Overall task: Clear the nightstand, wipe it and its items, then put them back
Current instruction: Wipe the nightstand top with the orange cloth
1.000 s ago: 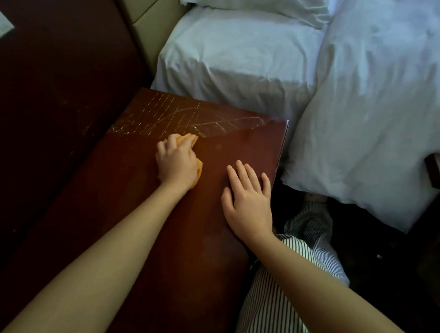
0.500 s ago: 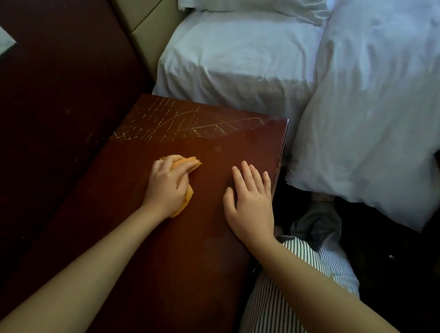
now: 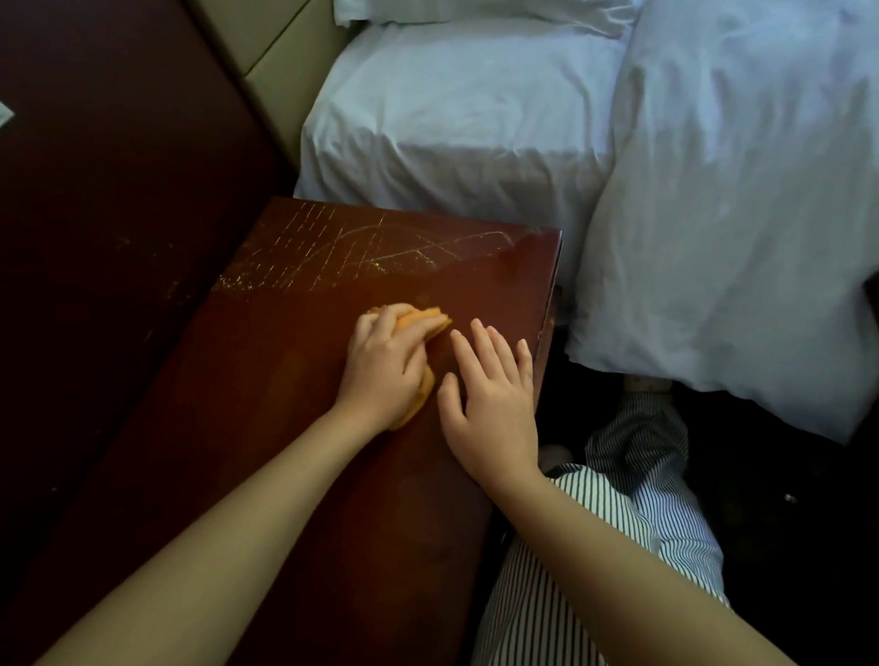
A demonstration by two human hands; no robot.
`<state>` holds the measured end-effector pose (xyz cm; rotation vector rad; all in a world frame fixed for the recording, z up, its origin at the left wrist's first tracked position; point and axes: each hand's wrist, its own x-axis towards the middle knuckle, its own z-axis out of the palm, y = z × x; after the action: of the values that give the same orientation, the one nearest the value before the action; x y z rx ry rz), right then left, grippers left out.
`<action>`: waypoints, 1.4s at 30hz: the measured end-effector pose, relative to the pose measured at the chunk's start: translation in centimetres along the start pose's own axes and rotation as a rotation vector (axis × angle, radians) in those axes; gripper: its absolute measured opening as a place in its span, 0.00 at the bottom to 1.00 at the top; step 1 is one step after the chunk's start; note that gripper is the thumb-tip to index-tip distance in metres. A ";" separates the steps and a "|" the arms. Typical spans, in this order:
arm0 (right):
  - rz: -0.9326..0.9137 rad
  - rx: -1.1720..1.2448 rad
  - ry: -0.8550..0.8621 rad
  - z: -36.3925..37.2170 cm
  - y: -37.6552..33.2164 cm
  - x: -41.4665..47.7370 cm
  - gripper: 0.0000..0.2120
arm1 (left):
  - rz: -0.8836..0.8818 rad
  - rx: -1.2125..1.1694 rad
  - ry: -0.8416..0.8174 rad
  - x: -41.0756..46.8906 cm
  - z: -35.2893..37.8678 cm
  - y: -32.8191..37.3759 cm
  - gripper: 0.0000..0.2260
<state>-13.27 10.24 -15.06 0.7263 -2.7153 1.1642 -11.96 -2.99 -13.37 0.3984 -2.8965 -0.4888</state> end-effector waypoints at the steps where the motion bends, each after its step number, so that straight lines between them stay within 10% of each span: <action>1: 0.007 0.001 -0.001 0.0 0.0 0.0 0.24 | 0.026 -0.005 -0.012 -0.7 -0.4 -0.6 0.18; 11: 0.012 0.030 0.035 -0.3 0.2 -0.2 0.23 | -0.440 0.083 0.181 3.3 0.7 0.5 0.17; 22: -0.042 -0.018 -0.006 -1.7 1.7 0.3 0.24 | -0.013 0.011 0.003 0.4 0.5 1.0 0.18; 33: 0.069 -0.029 -0.162 -3.4 3.6 0.5 0.30 | -0.444 0.079 0.173 5.4 2.2 4.5 0.17; 42: 0.117 -0.029 -0.247 -4.4 3.9 0.8 0.26 | 0.008 0.022 0.008 1.4 1.8 4.4 0.18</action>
<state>-16.18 15.39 -14.35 0.7637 -3.0082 1.1237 -14.71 1.16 -13.37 0.3914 -2.8963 -0.4540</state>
